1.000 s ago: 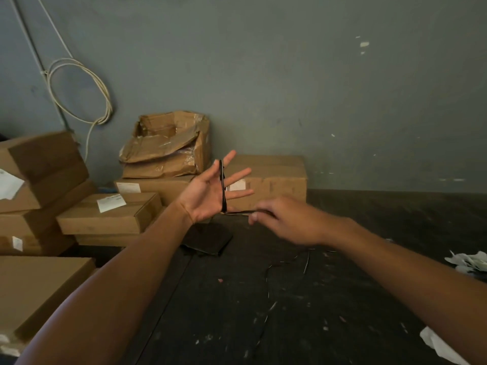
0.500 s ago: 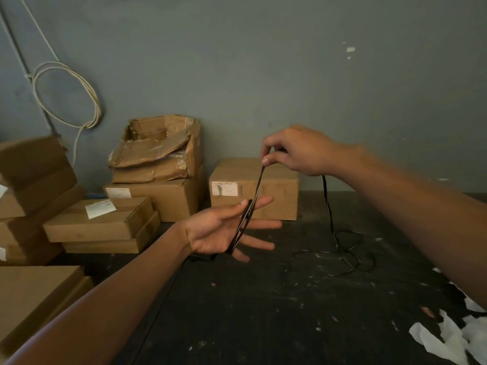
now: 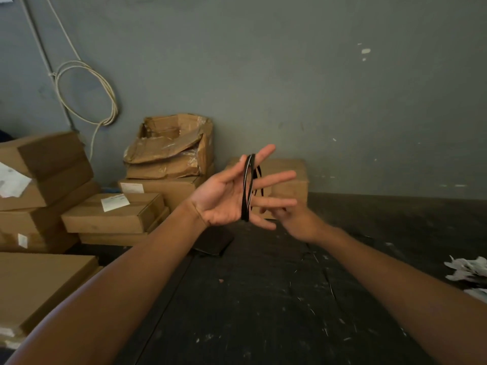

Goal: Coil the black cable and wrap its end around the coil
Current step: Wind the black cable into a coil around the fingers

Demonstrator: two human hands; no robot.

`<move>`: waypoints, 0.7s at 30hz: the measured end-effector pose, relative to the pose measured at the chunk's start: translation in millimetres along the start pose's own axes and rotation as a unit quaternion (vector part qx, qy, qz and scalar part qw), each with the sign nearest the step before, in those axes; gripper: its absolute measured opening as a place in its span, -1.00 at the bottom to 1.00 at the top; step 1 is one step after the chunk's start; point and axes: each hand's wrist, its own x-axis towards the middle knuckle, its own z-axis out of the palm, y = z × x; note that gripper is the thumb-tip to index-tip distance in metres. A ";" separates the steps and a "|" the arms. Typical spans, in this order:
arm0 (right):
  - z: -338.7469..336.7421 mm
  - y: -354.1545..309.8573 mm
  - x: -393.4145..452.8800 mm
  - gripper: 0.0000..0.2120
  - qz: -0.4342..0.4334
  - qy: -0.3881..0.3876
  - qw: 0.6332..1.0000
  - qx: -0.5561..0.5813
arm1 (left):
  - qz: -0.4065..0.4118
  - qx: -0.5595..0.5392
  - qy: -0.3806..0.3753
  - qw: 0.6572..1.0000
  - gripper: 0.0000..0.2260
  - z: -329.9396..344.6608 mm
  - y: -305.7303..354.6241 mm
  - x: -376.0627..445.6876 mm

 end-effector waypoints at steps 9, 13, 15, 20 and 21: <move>50.3 -40.8 -22.4 -0.78 0.030 -0.146 0.988 0.046 | 0.089 -0.016 0.152 0.984 -0.60 -18.7 15.0 -8.7; 31.8 -60.3 -21.0 -0.78 0.012 -0.152 0.988 0.005 | 0.106 -0.021 0.209 0.972 -0.61 -29.8 10.0 -20.2; 17.9 -69.0 -17.8 -0.78 -0.004 -0.149 0.989 -0.019 | 0.111 -0.020 0.233 0.966 -0.60 -31.7 8.2 -23.2; -18.4 -86.6 -7.3 -0.81 -0.026 -0.175 0.981 -0.086 | 0.076 0.011 0.268 0.960 -0.59 -32.8 -0.9 -23.2; -26.0 -89.2 -4.3 -0.82 -0.028 -0.176 0.979 -0.096 | 0.057 0.022 0.270 0.961 -0.59 -32.9 -3.8 -22.4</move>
